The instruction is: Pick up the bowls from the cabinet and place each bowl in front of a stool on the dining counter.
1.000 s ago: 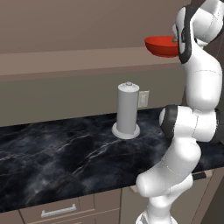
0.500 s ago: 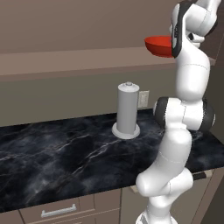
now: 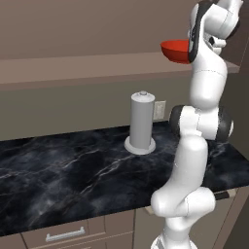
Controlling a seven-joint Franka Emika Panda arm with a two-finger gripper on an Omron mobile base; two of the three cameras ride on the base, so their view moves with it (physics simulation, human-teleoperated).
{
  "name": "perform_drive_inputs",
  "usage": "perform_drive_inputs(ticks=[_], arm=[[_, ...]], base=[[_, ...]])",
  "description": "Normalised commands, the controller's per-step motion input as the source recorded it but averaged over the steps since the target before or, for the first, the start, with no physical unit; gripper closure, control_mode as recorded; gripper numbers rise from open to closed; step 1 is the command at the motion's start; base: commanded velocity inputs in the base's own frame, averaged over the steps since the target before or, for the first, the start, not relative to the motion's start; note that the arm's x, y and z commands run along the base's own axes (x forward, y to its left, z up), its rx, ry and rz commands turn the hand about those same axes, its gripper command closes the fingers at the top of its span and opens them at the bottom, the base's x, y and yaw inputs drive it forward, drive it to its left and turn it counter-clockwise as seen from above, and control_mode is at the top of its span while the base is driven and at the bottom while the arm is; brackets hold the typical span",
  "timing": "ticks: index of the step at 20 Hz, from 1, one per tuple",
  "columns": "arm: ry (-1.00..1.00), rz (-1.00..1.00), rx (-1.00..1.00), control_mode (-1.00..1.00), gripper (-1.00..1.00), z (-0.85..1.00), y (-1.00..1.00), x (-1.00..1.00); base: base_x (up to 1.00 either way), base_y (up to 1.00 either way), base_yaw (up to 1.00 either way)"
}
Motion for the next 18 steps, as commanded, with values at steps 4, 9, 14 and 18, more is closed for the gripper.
perform_drive_inputs(ticks=[4,9,14,18], arm=[[-0.04,0.0,0.0,-1.0,1.0,-0.09,0.0,-0.07],[-0.17,0.0,0.0,-1.0,1.0,-0.24,0.05,-0.62],[-0.24,0.0,0.0,-1.0,1.0,-0.23,0.22,-0.96],[-0.24,0.0,-0.01,-1.0,1.0,-0.13,0.36,-1.0]], base=[[0.0,0.0,0.0],[0.0,0.0,0.0],[0.0,0.0,0.0],[0.0,0.0,0.0]])
